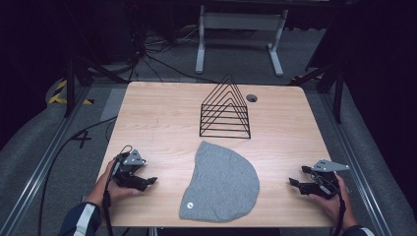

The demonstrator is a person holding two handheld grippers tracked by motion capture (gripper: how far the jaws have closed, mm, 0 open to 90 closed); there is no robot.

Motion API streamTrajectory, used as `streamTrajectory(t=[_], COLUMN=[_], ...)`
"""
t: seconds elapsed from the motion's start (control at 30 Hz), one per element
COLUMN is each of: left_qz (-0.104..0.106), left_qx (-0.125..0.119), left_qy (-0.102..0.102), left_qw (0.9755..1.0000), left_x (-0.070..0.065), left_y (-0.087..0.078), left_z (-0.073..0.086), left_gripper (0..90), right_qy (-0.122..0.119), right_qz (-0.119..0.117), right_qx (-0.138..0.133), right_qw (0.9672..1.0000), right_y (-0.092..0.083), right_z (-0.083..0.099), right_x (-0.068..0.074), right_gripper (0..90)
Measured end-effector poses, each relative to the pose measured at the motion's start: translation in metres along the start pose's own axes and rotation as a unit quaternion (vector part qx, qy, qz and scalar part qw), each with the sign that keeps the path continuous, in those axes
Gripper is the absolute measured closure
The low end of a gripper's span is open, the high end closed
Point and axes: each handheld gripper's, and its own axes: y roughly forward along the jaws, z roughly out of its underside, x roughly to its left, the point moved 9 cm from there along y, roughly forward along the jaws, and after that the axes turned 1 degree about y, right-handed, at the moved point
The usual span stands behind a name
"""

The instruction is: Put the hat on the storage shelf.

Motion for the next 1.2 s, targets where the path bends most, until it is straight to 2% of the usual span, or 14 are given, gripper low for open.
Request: streamTrajectory(t=[0.03,0.1,0.17,0.2,0.27,0.33,0.37,0.4,0.5,0.67,0.83,0.97,1.1,1.2], left_qz=[0.004,0.011,0.011,0.019,0.024,0.033,0.047,0.047,0.053,0.069,0.069,0.069,0.07,0.062], left_qx=[-0.004,-0.016,-0.019,-0.031,-0.036,-0.042,-0.046,-0.046,-0.042,-0.032,-0.034,-0.021,-0.016,-0.003], left_qy=[0.013,0.022,0.034,0.039,0.045,0.061,0.08,0.08,0.114,0.139,0.141,0.144,0.134,0.131], left_qw=[0.9999,0.9996,0.9992,0.9986,0.9981,0.9967,0.9946,0.9946,0.9911,0.9874,0.987,0.987,0.9883,0.9894], left_x=[-0.003,-0.006,-0.008,-0.011,-0.015,-0.021,-0.031,-0.031,-0.044,-0.061,-0.065,-0.065,-0.062,-0.057], left_y=[0.002,0.005,0.007,0.012,0.016,0.023,0.032,0.032,0.045,0.072,0.092,0.104,0.106,0.099], left_z=[-0.011,-0.024,-0.033,-0.049,-0.059,-0.076,-0.092,-0.092,-0.108,-0.129,-0.142,-0.142,-0.137,-0.128], left_gripper=[28.4,31.0,32.4,34.5,34.7,36.1,37.3,38.2,39.6,40.3,40.9,42.0,42.2,42.3], right_qy=[0.005,0.003,-0.006,-0.036,-0.045,-0.07,-0.092,-0.092,-0.134,-0.179,-0.214,-0.235,-0.247,-0.243], right_qz=[-0.011,-0.031,-0.035,-0.053,-0.06,-0.08,-0.106,-0.106,-0.145,-0.221,-0.271,-0.284,-0.279,-0.278], right_qx=[-0.002,-0.009,-0.012,-0.02,-0.023,-0.032,-0.038,-0.038,-0.037,-0.027,-0.008,0.015,0.031,0.04], right_qw=[0.9999,0.9995,0.9993,0.9978,0.9969,0.9938,0.9894,0.9894,0.9796,0.9583,0.9384,0.9295,0.9276,0.9282], right_y=[0.0,-0.001,-0.001,-0.003,-0.003,-0.002,0.001,0.001,0.009,0.026,0.038,0.048,0.053,0.054], right_z=[-0.004,-0.014,-0.018,-0.034,-0.039,-0.054,-0.067,-0.067,-0.078,-0.081,-0.074,-0.065,-0.057,-0.055], right_x=[0.003,0.012,0.017,0.036,0.043,0.066,0.091,0.091,0.133,0.205,0.25,0.266,0.265,0.26], right_gripper=[42.5,49.6,53.9,61.1,63.8,68.8,74.2,74.2,81.1,87.9,88.6,88.7,88.6,88.6])
